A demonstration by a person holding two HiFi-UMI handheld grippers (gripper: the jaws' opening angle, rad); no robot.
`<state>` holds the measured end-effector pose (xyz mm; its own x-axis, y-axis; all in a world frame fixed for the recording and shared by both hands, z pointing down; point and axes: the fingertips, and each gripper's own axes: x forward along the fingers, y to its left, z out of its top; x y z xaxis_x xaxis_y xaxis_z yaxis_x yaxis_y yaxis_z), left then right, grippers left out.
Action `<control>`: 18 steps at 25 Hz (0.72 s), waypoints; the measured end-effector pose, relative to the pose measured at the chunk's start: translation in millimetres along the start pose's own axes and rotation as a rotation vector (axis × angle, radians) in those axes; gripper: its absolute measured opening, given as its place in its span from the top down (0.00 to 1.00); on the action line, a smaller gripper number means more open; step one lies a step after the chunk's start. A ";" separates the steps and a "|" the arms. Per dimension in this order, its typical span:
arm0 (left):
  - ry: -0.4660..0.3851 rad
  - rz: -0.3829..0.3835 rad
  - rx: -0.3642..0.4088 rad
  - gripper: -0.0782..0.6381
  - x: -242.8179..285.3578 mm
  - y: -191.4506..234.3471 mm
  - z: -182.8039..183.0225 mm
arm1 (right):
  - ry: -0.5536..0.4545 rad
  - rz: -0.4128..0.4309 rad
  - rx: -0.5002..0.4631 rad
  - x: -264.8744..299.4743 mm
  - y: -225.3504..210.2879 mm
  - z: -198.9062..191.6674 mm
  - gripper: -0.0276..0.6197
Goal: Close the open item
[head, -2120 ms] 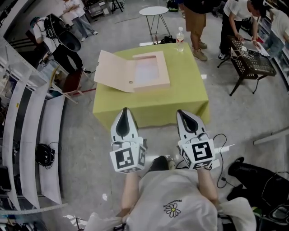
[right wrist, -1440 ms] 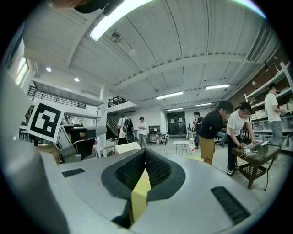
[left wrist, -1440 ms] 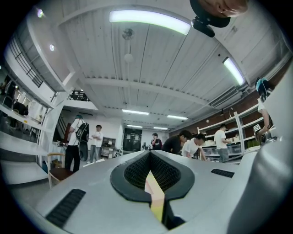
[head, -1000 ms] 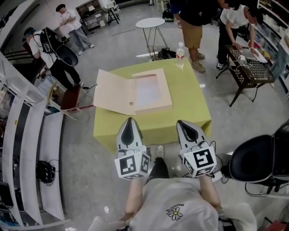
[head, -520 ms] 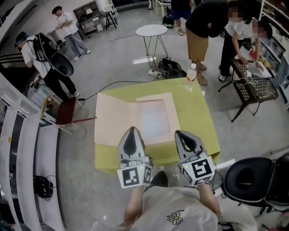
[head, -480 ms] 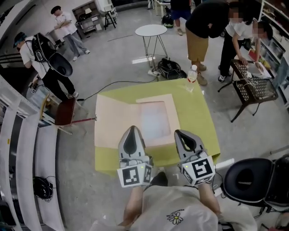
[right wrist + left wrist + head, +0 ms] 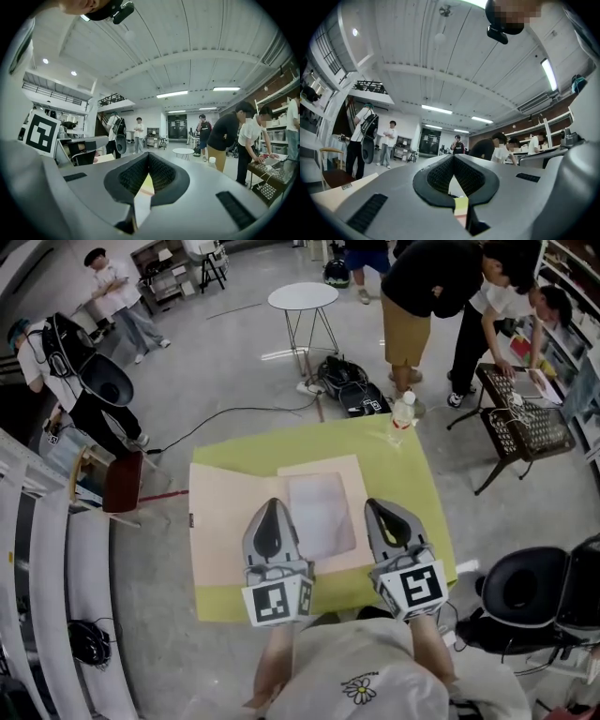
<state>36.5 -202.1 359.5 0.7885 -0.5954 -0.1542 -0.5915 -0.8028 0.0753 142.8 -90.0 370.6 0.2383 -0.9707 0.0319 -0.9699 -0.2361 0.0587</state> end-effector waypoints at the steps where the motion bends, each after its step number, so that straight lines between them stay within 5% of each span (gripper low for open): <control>1: 0.000 0.007 0.005 0.87 2.2 -0.7 1.3 | 0.002 -0.003 0.009 3.2 -4.6 -0.3 0.94; 18: -0.012 0.119 0.010 0.87 2.7 -7.7 7.1 | -0.031 0.091 -0.066 16.0 -20.8 -2.8 0.94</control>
<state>42.0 -197.3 351.5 0.7106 -0.6861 -0.1561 -0.6826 -0.7260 0.0839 166.9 -100.5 372.7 0.1472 -0.9891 0.0097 -0.9818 -0.1449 0.1226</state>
